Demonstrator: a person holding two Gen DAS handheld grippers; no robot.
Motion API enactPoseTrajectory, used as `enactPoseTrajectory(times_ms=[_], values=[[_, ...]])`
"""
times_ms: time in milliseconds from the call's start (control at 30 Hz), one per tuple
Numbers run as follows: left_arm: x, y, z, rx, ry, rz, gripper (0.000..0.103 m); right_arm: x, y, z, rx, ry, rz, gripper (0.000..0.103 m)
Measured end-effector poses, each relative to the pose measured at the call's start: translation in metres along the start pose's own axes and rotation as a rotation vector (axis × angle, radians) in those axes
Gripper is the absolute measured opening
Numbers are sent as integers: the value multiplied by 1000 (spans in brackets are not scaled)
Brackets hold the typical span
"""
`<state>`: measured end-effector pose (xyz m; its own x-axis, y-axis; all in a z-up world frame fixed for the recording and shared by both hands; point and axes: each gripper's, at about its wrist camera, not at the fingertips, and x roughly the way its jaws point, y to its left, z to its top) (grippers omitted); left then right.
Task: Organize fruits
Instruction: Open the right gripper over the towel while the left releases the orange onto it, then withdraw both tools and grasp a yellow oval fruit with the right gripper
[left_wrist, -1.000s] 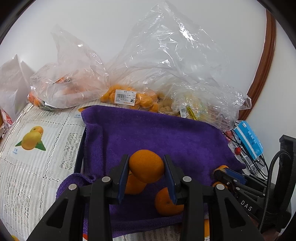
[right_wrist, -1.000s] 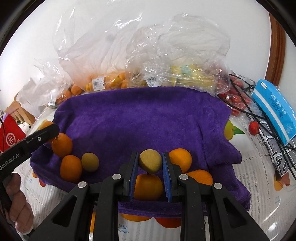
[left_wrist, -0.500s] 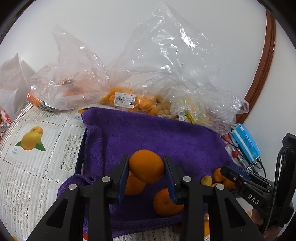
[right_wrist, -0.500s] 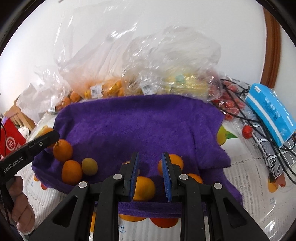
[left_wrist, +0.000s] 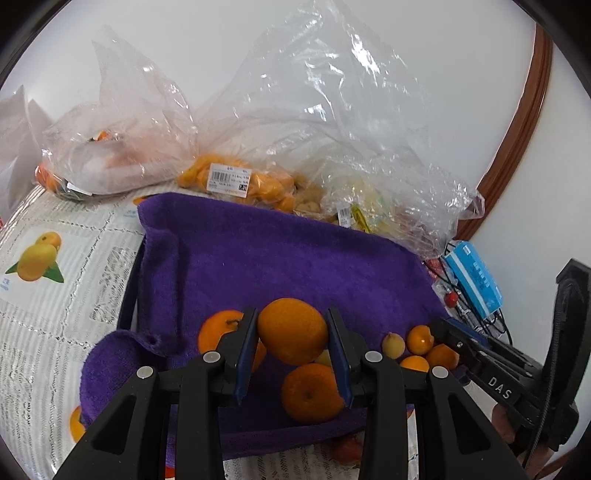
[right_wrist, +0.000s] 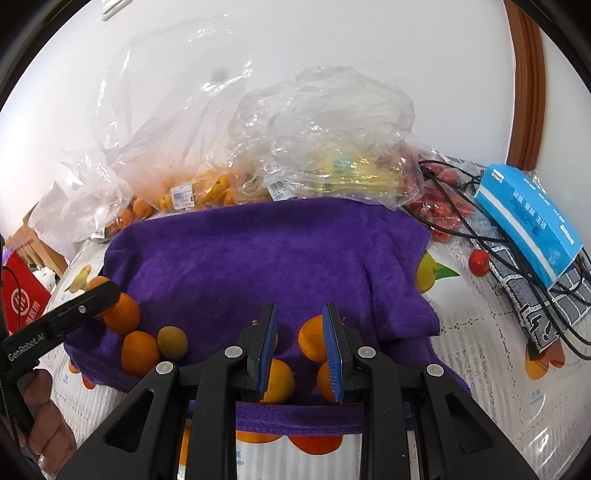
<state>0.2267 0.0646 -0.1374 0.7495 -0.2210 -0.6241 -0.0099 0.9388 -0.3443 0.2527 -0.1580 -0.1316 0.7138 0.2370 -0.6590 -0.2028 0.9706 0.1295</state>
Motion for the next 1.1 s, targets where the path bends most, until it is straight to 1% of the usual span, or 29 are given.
enactPoseTrajectory(times_ms=[133, 300, 400, 433, 500, 533, 667, 767, 833, 933, 1100], values=[[2, -1, -1, -5, 0, -1, 35, 0, 5, -1, -22, -1, -6, 29], [2, -3, -2, -22, -12, -5, 34, 0, 8, -1, -31, -1, -5, 30], [2, -4, -3, -28, -10, -20, 34, 1, 7, -1, -30, 1, -6, 30], [1, -6, -3, -23, -10, -18, 35, 1, 7, -1, -31, 1, -7, 30], [0, -7, -3, -11, -14, -18, 45, 0, 8, -1, -34, -2, -7, 30], [-1, -8, -3, -7, -18, -18, 47, 0, 8, -1, -34, -3, -7, 30], [-5, -9, -3, -1, -30, -25, 48, -1, 9, -2, -42, -5, -9, 30], [-12, -9, -2, -10, -51, -10, 48, -5, 12, -2, -48, -15, -9, 30], [-17, -10, -1, -8, -68, -24, 49, -9, 13, -2, -46, -22, -6, 33], [-24, -16, -1, 31, -104, 11, 50, -14, 13, -5, -31, -33, -2, 33], [-31, -23, -4, 86, -117, 75, 50, -20, 16, -11, -7, -31, 6, 33]])
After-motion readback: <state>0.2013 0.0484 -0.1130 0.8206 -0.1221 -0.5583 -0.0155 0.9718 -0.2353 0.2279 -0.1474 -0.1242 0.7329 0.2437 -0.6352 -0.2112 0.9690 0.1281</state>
